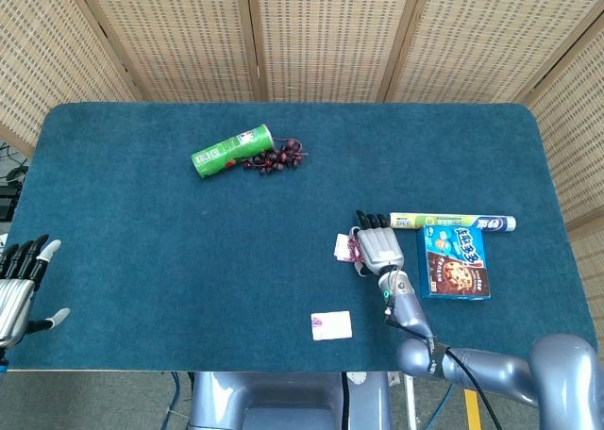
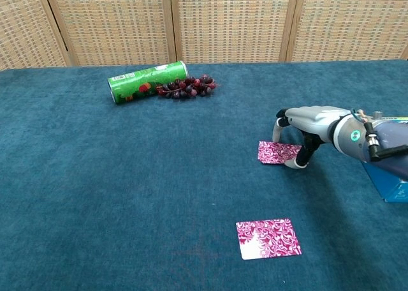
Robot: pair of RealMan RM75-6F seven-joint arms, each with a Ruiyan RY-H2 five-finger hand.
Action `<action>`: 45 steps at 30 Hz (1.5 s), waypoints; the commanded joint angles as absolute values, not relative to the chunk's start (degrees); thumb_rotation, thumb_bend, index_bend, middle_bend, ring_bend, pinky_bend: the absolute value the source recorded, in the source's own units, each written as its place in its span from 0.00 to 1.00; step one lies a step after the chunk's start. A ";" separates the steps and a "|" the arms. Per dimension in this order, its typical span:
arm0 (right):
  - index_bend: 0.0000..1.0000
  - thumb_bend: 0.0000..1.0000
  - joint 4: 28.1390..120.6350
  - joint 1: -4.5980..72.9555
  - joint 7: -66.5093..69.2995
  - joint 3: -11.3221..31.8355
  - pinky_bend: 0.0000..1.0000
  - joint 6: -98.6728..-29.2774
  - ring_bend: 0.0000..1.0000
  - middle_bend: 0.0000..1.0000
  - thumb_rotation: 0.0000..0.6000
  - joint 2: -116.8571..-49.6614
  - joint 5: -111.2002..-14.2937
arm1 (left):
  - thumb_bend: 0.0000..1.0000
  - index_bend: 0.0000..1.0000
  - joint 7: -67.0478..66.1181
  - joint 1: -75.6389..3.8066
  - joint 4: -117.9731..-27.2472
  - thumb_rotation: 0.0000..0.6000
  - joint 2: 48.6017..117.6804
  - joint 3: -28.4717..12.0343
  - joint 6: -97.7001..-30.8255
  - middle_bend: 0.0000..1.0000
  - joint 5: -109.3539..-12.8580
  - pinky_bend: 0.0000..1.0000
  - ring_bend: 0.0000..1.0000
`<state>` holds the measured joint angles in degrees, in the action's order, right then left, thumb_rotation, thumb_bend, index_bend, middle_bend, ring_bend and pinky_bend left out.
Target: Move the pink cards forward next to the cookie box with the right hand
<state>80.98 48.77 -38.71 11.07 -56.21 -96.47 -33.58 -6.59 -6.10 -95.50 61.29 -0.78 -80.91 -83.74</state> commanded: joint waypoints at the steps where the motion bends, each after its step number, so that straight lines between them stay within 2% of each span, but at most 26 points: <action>1: 0.27 0.35 81.12 48.86 -38.77 11.14 0.00 -56.44 0.00 0.00 1.00 -96.42 -33.47 | 0.01 0.00 -6.60 -6.08 -95.50 1.00 61.31 -0.77 -80.93 0.00 -83.74 0.00 0.00; 15: 0.14 0.31 81.74 49.19 -38.72 11.51 0.00 -57.16 0.00 0.00 1.00 -96.26 -33.30 | 0.01 0.00 -6.47 -6.14 -95.54 1.00 61.22 -0.78 -80.79 0.00 -83.71 0.00 0.00; 22: 0.14 0.31 90.39 47.49 -36.44 10.77 0.00 -58.33 0.00 0.00 1.00 -92.26 -37.04 | 0.01 0.00 -6.29 -6.14 -95.58 1.00 61.10 -0.70 -80.74 0.00 -83.81 0.00 0.00; 26: 0.17 0.31 98.06 45.38 -35.26 7.69 0.00 -58.74 0.00 0.00 1.00 -89.17 -40.12 | 0.01 0.00 -6.27 -6.11 -95.52 1.00 61.11 -0.66 -80.81 0.00 -83.91 0.00 0.00; 33: 0.21 0.31 104.93 43.02 -33.91 2.97 0.00 -59.08 0.00 0.00 1.00 -87.62 -45.20 | 0.01 0.00 -6.57 -6.07 -95.51 1.00 61.23 -0.70 -80.96 0.00 -83.89 0.00 0.00; 45: 0.22 0.31 104.50 40.19 -34.73 -2.52 0.00 -61.98 0.00 0.00 1.00 -90.39 -55.17 | 0.01 0.00 -6.52 -6.06 -95.48 1.00 61.24 -0.71 -80.96 0.00 -83.86 0.00 0.00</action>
<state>104.84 40.56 -34.62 -2.08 -61.71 -90.04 -54.65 -6.53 -6.06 -95.48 61.24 -0.71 -80.96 -83.86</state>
